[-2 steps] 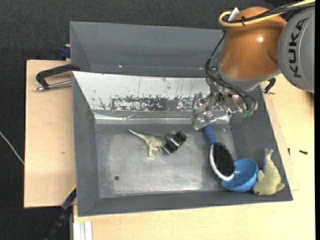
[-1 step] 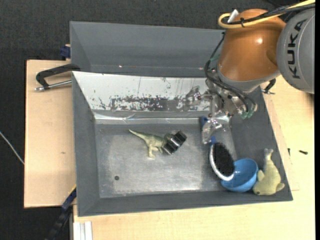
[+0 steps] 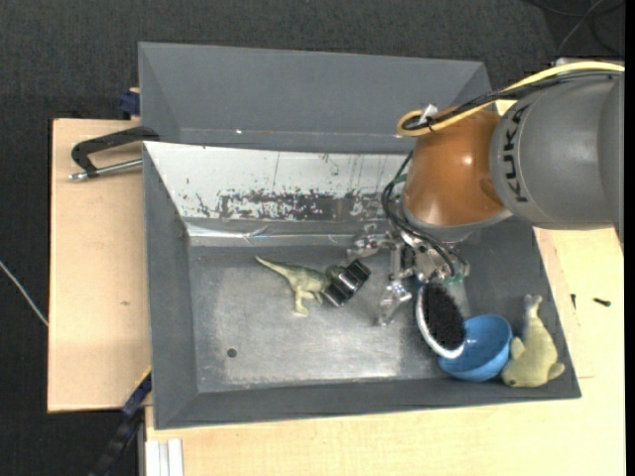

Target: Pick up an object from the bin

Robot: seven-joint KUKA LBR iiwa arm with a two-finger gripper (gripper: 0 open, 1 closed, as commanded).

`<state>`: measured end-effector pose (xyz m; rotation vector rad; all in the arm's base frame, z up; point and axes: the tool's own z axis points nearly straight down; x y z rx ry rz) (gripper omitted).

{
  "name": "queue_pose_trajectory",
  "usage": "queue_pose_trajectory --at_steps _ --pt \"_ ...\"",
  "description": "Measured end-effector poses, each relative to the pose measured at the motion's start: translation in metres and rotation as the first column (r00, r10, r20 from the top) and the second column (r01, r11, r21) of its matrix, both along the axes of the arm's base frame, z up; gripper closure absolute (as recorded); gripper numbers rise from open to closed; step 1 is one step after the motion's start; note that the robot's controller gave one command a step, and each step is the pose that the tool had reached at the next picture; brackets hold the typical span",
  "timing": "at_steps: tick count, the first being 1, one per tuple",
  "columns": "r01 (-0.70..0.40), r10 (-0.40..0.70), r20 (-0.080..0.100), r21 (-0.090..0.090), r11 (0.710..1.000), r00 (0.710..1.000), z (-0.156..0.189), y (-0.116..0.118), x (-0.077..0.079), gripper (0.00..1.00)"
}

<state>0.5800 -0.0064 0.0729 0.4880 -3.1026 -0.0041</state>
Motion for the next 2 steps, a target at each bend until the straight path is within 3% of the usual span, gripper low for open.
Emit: queue_pose_trajectory --at_steps 1,2 --pt "-0.002 0.002 0.005 -0.001 1.0 1.0 0.004 0.0 0.001 1.0" --pt "-0.198 0.198 0.015 -0.005 0.98 0.98 0.137 -0.017 -0.004 1.0"
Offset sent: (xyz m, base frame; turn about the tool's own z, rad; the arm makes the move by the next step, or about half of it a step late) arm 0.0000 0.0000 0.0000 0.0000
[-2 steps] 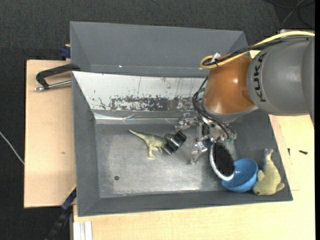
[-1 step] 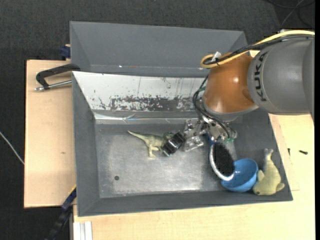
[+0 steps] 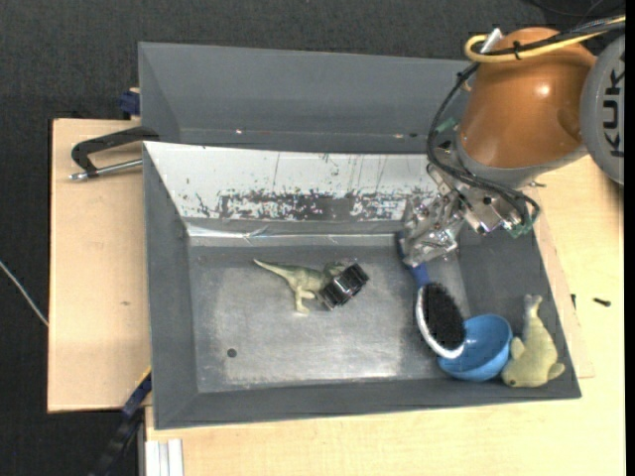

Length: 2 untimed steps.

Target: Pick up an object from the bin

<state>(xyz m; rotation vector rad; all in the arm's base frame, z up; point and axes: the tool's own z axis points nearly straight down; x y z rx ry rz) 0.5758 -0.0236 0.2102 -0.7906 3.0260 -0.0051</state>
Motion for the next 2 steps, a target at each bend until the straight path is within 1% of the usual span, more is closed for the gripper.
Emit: queue_pose_trajectory --at_steps 1,2 --pt "0.0 0.0 -0.008 0.001 1.0 1.0 -0.004 0.001 -0.001 0.0" --pt "-0.125 0.125 -0.019 0.004 0.992 0.992 -0.09 0.06 0.009 0.0"
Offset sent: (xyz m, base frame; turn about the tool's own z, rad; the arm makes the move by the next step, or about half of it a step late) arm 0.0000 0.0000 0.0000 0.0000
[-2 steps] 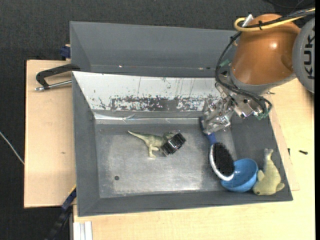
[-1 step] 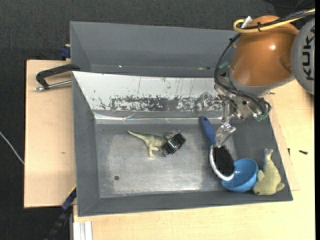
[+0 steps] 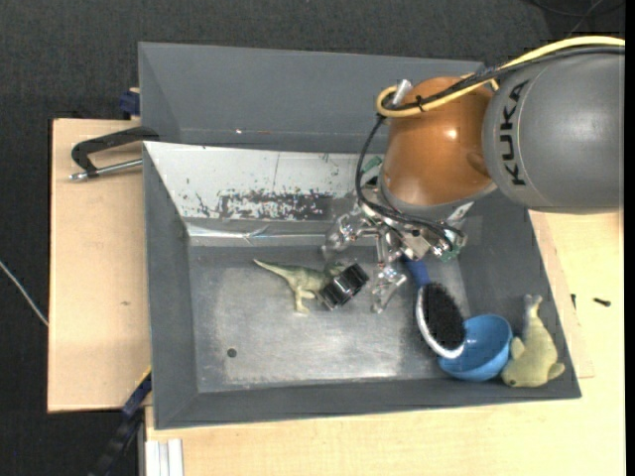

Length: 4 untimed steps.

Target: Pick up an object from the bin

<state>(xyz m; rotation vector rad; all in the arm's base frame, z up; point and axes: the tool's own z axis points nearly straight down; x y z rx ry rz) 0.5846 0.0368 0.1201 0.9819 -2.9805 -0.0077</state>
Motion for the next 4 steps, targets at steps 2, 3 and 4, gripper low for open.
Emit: queue_pose_trajectory --at_steps 2,3,4 --pt "-0.197 0.197 0.011 -0.002 0.98 0.98 -0.036 0.015 0.001 1.0" --pt "-0.24 0.24 0.02 -0.004 0.971 0.971 0.073 0.023 0.006 1.0" --pt "-0.647 0.647 0.015 -0.006 0.762 0.762 0.11 0.055 0.011 1.0"
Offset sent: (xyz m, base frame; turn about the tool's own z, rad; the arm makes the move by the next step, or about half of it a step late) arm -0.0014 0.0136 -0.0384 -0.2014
